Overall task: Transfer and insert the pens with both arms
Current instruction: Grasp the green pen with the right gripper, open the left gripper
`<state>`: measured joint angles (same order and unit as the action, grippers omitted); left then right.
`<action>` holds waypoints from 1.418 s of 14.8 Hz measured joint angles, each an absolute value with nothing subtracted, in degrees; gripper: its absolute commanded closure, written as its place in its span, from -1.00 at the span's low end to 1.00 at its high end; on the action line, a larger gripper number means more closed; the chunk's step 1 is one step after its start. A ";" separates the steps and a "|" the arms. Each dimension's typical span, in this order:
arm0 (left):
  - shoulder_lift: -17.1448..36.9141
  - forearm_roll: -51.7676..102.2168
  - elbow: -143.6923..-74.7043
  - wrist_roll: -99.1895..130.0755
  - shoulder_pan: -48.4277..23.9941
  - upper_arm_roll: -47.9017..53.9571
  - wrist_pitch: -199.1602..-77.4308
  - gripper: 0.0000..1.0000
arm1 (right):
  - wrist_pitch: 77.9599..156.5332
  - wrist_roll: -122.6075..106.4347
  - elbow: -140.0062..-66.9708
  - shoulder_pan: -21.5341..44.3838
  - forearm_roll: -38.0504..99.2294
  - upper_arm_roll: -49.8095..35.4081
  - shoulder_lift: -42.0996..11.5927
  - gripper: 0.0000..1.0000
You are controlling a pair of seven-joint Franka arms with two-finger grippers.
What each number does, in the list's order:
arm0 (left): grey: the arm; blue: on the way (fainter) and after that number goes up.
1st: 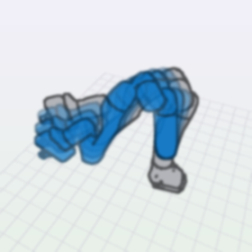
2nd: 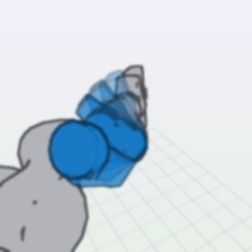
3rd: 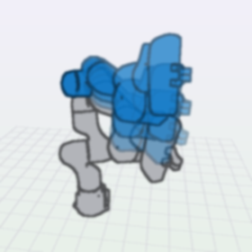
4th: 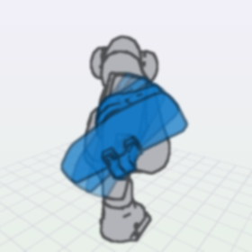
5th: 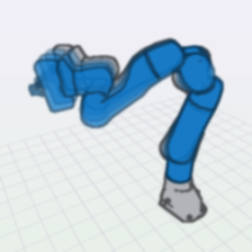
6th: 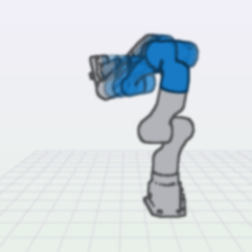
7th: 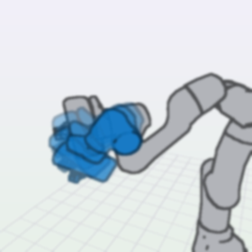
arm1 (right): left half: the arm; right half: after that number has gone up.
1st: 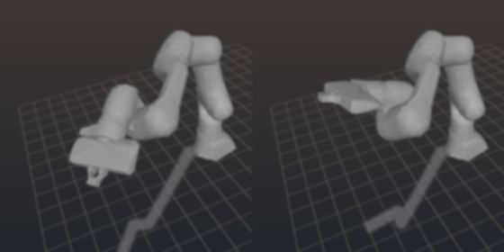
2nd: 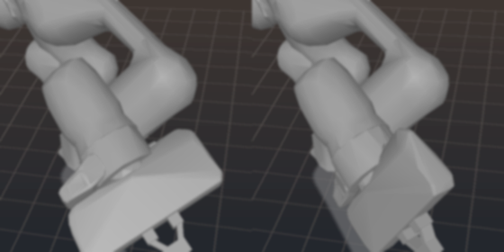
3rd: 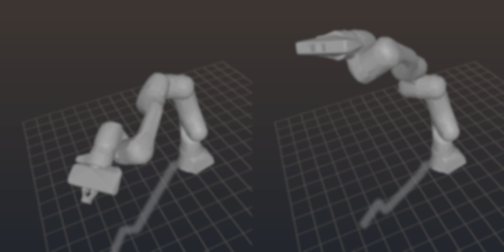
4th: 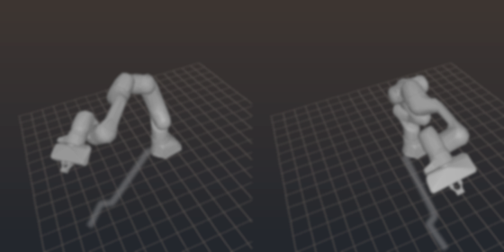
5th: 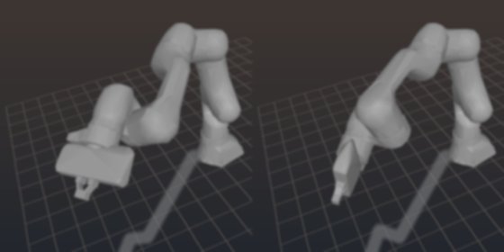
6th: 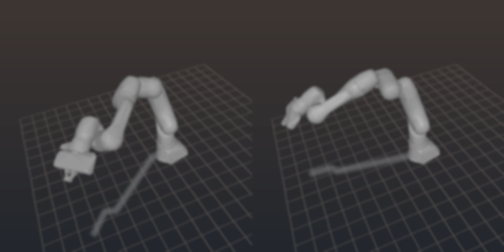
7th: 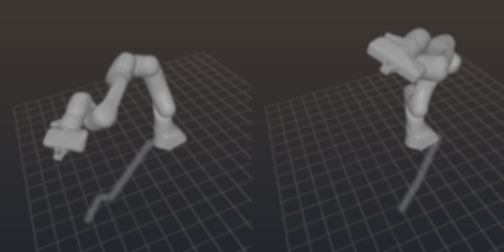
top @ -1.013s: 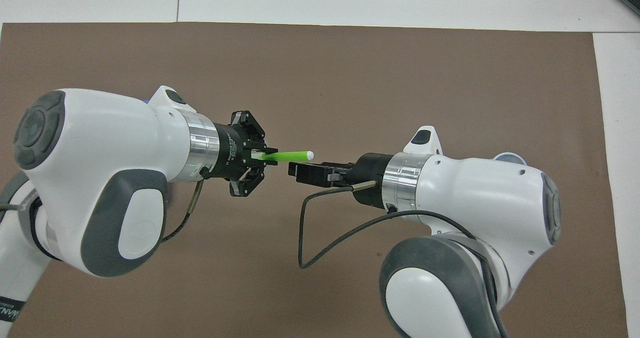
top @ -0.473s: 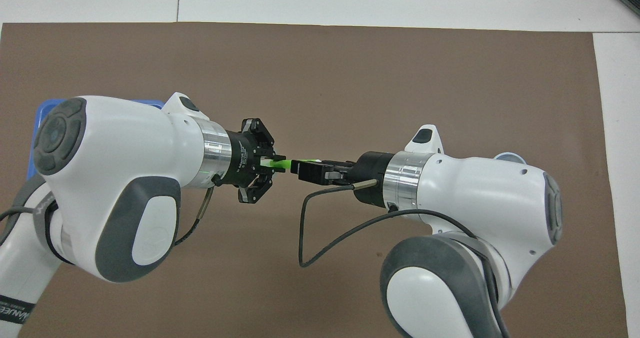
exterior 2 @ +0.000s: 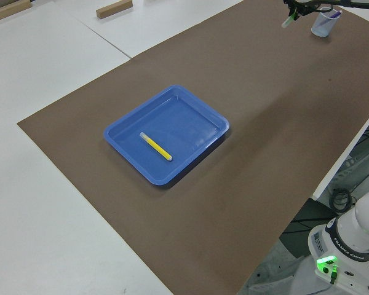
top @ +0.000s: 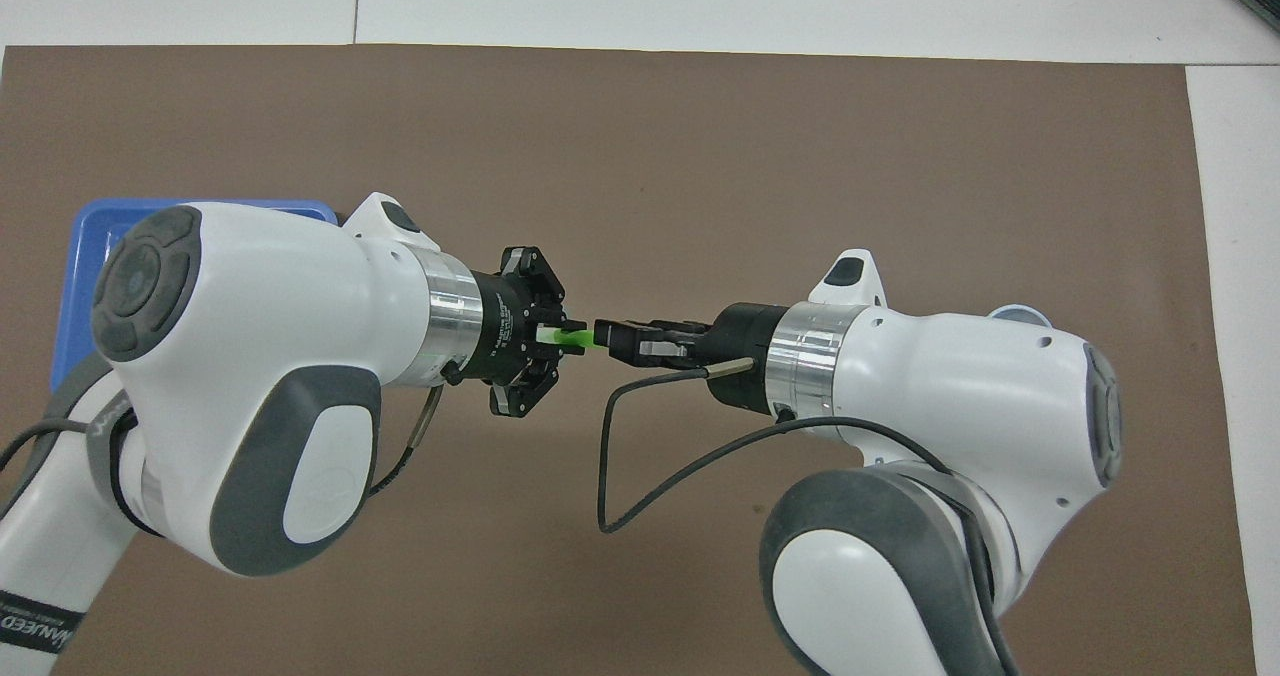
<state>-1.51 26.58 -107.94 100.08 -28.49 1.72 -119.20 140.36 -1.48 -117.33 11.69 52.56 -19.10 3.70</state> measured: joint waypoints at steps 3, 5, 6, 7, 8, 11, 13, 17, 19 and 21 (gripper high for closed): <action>-1.53 26.59 -108.08 99.54 -28.55 1.67 -119.30 1.00 | 140.32 -1.48 -117.27 11.71 52.70 -19.14 3.72 1.00; -1.53 26.59 -108.11 99.37 -28.58 1.65 -119.32 1.00 | 140.30 -1.48 -117.29 11.71 52.70 -19.15 3.72 1.00; -1.53 26.59 -108.11 99.33 -28.60 1.63 -119.32 1.00 | 140.29 -1.48 -117.29 11.71 52.70 -19.15 3.72 1.00; -1.53 26.59 -108.12 99.30 -28.64 1.59 -119.32 1.00 | 140.27 -1.48 -117.29 11.71 52.70 -19.15 3.72 1.00; -1.53 26.59 -108.13 99.28 -28.70 1.54 -119.32 1.00 | 140.23 -1.48 -117.29 11.71 52.70 -19.14 3.72 1.00; -1.55 26.59 -108.17 99.07 -28.75 1.51 -119.32 1.00 | 140.09 -1.48 -117.29 11.71 52.70 -19.11 3.72 1.00; -1.57 26.59 -108.17 98.38 -28.75 1.47 -119.33 0.22 | 140.02 -1.40 -117.26 11.71 52.70 -19.11 3.73 1.00; -2.08 26.59 -108.17 97.86 -29.05 1.60 -119.32 -1.00 | 139.98 -1.31 -117.22 11.69 52.70 -19.09 3.63 1.00; -2.48 26.59 -108.17 97.86 -29.10 1.65 -119.30 -1.00 | 139.62 -1.31 -117.23 11.63 52.68 -18.99 3.60 1.00; -2.59 26.59 -108.17 97.86 -29.09 1.58 -119.29 -1.00 | 139.34 -1.31 -117.24 11.57 52.62 -18.89 3.58 1.00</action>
